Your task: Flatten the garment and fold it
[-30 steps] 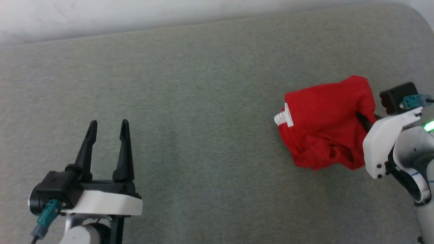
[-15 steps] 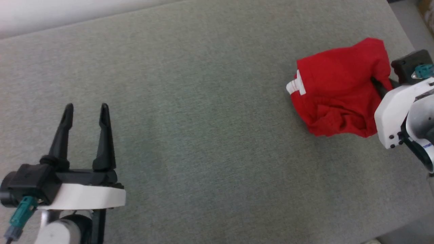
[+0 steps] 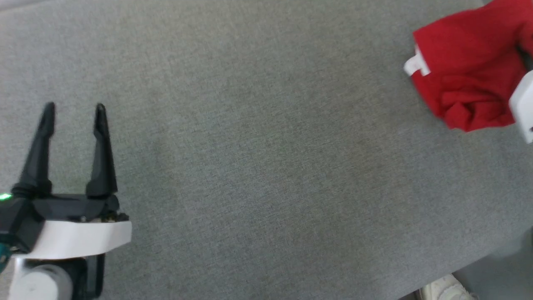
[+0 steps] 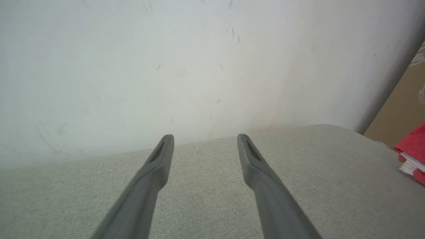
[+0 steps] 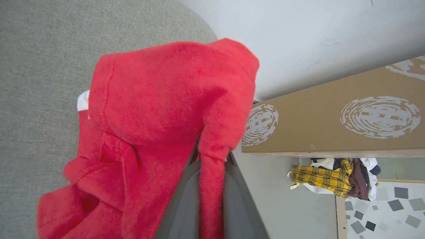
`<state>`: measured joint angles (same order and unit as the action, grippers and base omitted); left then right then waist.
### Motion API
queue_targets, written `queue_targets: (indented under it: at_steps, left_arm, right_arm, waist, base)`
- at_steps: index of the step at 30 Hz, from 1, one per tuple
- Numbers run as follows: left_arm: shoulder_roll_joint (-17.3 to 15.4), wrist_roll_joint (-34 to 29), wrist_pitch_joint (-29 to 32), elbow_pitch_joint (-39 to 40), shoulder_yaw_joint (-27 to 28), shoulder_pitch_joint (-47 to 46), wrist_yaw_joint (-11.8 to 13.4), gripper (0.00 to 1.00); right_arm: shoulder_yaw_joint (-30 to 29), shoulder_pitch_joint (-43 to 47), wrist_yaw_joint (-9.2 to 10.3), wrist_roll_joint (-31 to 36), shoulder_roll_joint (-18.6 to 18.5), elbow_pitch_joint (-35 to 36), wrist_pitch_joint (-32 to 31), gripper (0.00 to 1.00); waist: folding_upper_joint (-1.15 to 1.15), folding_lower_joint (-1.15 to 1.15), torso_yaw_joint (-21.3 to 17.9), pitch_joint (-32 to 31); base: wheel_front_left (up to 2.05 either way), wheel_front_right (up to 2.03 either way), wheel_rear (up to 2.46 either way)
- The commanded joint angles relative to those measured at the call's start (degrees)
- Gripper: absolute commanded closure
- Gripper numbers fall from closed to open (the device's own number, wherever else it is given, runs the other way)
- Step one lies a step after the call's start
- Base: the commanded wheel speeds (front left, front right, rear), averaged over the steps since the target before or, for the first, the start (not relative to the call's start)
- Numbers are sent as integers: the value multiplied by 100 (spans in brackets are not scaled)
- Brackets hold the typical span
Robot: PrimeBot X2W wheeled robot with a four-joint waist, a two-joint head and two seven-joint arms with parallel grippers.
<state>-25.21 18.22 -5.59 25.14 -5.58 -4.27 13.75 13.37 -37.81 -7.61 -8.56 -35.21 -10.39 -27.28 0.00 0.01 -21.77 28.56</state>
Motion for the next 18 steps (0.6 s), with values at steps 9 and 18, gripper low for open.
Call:
queue_targets:
  at_steps: [9, 18]
  left_arm:
    - [-274, -151, -52, 381, 154, -326, -37, 0]
    - [-348, -89, -57, 510, 137, -420, -124, 0]
  right_arm:
    - [-218, -316, 12, 219, -133, -530, 351, 100]
    - [-638, -389, 12, 566, 16, -1083, 663, 62]
  waist:
    - [0, -1, 39, 646]
    - [0, -1, 59, 867]
  base:
    - [0, 0, 0]
    - [0, 0, 0]
